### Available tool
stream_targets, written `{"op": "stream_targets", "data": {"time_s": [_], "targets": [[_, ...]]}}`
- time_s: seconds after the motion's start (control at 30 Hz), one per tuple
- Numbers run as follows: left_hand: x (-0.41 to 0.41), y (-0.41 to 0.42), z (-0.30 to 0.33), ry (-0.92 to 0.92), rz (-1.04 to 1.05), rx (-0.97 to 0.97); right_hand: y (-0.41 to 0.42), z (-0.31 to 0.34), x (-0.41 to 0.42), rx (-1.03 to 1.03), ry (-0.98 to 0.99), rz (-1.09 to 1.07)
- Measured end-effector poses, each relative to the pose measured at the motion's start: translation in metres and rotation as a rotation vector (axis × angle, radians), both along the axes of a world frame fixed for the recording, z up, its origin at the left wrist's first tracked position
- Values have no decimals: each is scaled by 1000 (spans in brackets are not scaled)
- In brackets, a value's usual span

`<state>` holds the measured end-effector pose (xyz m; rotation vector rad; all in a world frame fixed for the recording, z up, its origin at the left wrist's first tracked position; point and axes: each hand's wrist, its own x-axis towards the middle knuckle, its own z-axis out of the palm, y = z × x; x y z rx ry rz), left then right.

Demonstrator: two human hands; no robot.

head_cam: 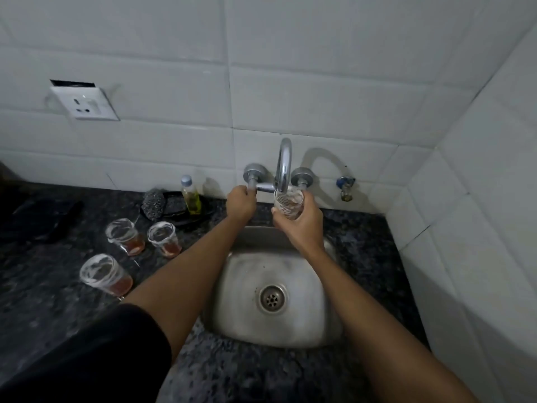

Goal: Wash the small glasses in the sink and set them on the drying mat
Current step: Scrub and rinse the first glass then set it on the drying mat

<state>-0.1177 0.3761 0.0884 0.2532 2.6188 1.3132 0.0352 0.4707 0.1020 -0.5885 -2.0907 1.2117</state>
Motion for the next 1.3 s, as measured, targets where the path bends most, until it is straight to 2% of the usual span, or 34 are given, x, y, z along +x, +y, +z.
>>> {"op": "stream_targets", "data": {"time_s": [0.13, 0.27, 0.73, 0.8, 0.87, 0.93, 0.97, 1.03, 1.1, 1.23, 1.3], "targets": [[0, -3, -3, 23, 5, 32, 2, -1, -3, 7, -13, 11], [-5, -7, -10, -46, 55, 142, 0, -2, -3, 4, -19, 47], [1, -9, -9, -136, 157, 243, 5, -5, -2, -28, -34, 71], [2, -8, -8, -256, 194, 329, 5, -6, -3, -35, -38, 80], [14, -5, -9, -560, 207, 483, 5, -6, -3, -40, -35, 96], [36, -1, -7, -886, 33, 611, 3, -6, -4, -21, -18, 116], [47, 1, -6, -981, -66, 657, 2, -6, -4, -15, -9, 135], [58, 6, -6, -1049, -161, 806, 1, -7, -4, -13, -6, 179], [58, 9, -3, -1022, -114, 925, 7, -8, 1, 109, -31, 212], [47, 11, -1, -935, -8, 971, 30, -12, 12, 727, -18, 259], [43, 11, -1, -933, 19, 997, 33, -18, 14, 901, -31, 344]]}}
